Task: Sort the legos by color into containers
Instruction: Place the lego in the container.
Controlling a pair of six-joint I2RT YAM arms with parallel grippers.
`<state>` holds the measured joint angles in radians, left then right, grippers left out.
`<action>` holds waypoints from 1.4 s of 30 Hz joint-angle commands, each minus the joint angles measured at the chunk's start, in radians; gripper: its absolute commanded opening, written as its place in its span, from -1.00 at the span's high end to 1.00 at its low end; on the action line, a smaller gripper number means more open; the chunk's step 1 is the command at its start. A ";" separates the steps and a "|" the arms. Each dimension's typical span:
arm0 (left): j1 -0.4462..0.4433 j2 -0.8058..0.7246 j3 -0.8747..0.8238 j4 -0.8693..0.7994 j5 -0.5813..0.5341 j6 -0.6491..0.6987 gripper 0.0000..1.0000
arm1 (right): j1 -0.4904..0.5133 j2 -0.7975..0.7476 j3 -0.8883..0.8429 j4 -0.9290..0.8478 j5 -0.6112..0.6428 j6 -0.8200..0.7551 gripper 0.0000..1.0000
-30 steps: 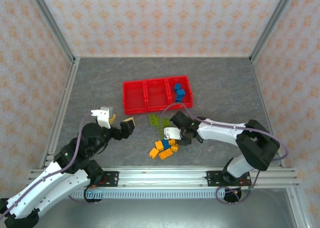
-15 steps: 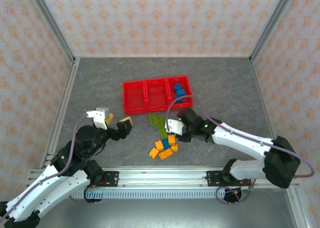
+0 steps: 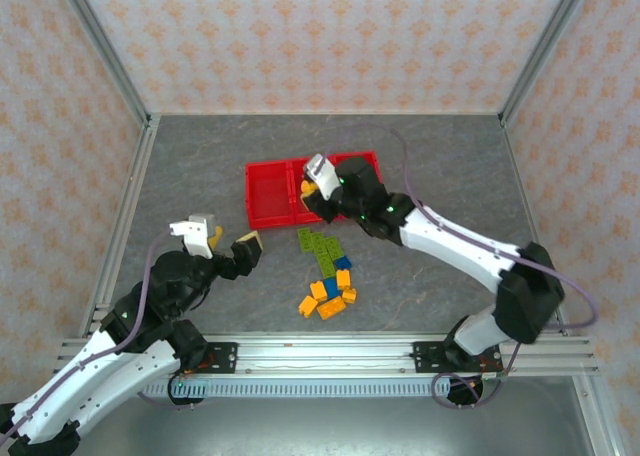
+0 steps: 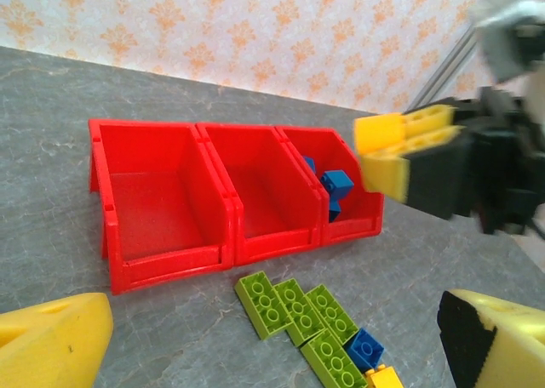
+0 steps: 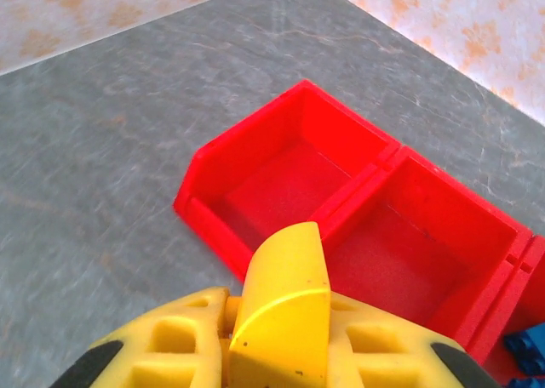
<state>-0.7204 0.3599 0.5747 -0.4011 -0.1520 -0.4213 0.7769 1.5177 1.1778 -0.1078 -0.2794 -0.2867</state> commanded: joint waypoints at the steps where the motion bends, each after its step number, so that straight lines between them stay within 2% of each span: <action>1: -0.002 -0.040 -0.015 0.028 -0.027 0.002 -0.98 | -0.030 0.125 0.105 -0.029 0.043 0.210 1.00; 6: -0.002 -0.070 -0.027 0.044 -0.008 0.011 -0.98 | -0.051 0.293 0.229 -0.091 0.073 0.341 1.00; 12: -0.001 -0.080 -0.033 0.051 0.009 0.010 -0.98 | -0.059 0.427 0.342 -0.117 0.111 0.402 0.98; 17: -0.002 -0.088 -0.035 0.051 0.004 0.007 -0.98 | -0.065 0.498 0.396 -0.126 0.135 0.430 0.88; 24: -0.002 -0.072 -0.035 0.051 0.009 0.010 -0.98 | -0.073 0.517 0.428 -0.166 0.177 0.455 0.74; 28: -0.002 -0.070 -0.033 0.053 0.037 0.012 -0.99 | -0.074 0.503 0.433 -0.178 0.190 0.461 0.43; 32: -0.002 -0.071 -0.027 0.047 0.045 0.012 -0.98 | -0.074 0.485 0.442 -0.201 0.219 0.470 0.01; 37: -0.002 -0.063 -0.024 0.044 0.048 0.009 -0.98 | -0.074 0.398 0.399 -0.208 0.214 0.500 -0.23; 42: -0.002 -0.043 -0.019 0.039 0.061 0.006 -0.98 | -0.074 0.274 0.346 -0.288 0.217 0.562 -0.43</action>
<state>-0.7200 0.3054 0.5480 -0.3782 -0.1108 -0.4187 0.7059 1.9083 1.5524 -0.3332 -0.0937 0.2279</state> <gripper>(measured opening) 0.992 0.713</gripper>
